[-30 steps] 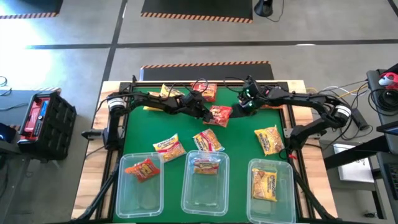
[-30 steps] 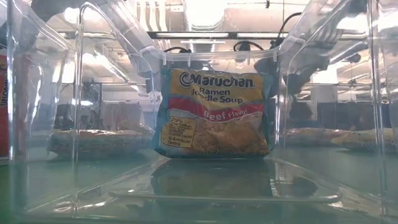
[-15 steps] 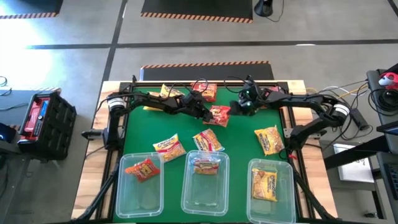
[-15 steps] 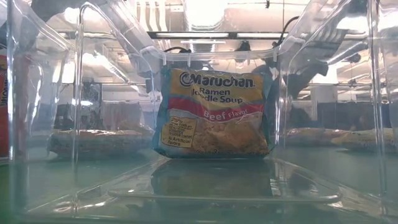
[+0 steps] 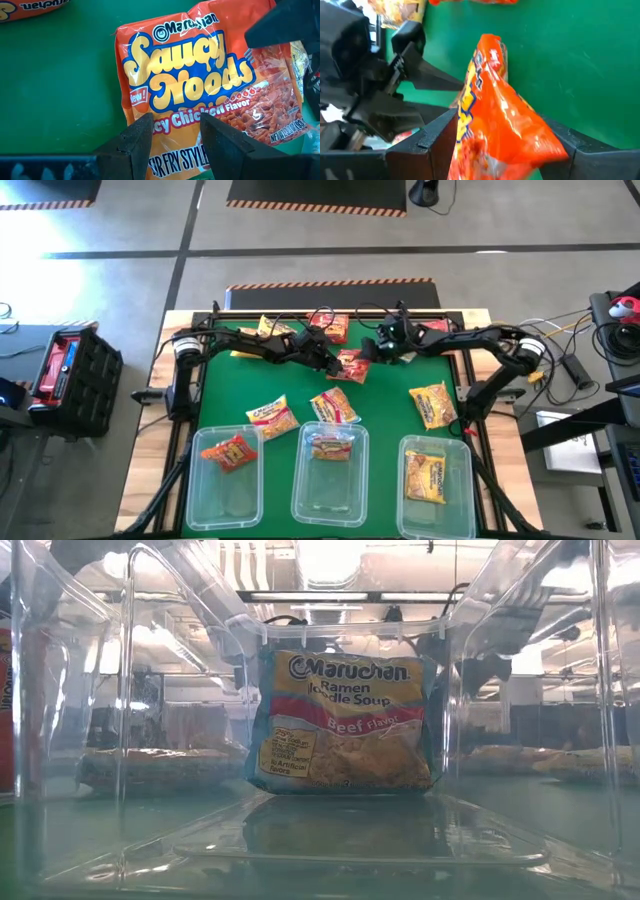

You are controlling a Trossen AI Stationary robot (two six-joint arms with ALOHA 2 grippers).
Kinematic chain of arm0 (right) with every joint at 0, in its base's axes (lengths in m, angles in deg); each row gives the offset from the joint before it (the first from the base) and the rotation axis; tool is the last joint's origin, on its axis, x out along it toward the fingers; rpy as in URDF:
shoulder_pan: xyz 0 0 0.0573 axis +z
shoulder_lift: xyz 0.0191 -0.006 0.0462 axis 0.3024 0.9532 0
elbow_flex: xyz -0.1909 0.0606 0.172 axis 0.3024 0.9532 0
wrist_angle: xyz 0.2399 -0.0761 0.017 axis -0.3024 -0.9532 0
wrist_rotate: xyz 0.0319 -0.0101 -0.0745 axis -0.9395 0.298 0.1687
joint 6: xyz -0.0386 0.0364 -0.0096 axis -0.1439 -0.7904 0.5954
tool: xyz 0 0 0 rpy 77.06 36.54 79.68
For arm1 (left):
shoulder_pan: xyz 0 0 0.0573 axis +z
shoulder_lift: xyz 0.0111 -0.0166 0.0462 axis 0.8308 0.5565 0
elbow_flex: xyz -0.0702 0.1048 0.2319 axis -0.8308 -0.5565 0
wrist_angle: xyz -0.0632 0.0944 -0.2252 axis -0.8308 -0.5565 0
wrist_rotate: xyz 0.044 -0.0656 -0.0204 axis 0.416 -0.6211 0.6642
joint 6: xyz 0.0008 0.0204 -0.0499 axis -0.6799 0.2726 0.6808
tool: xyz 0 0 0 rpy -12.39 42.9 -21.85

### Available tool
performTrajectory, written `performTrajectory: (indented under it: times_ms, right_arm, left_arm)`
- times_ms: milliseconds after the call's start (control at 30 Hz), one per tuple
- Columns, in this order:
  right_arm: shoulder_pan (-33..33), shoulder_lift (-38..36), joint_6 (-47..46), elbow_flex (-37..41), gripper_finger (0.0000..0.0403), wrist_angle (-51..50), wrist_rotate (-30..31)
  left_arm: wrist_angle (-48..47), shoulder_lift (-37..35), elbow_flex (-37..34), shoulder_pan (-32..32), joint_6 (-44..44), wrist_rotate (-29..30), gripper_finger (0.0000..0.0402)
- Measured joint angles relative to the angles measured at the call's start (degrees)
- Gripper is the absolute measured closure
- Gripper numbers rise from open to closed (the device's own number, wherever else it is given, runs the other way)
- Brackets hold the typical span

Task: Sort Maruchan noodles
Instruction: Put the orange noodle pack into the left transparent bin

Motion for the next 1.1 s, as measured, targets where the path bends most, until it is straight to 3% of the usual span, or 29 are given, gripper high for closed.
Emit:
performTrajectory:
  times_ms: [433,800,1100]
  right_arm:
    - [1.6,4.3,-1.7,0.0,0.0195,3.4,-0.6]
    - [1.6,4.2,-1.6,-0.1,0.0294,3.6,-1.9]
    - [1.6,4.2,3.0,-0.1,0.033,3.2,-5.4]
  left_arm:
    - [0.2,0.0,0.0,0.0,-0.1,0.4,0.0253]
    - [0.8,0.0,0.0,0.0,0.1,0.8,0.0253]
    - [1.5,-1.6,0.0,0.3,-1.8,-6.2,0.0253]
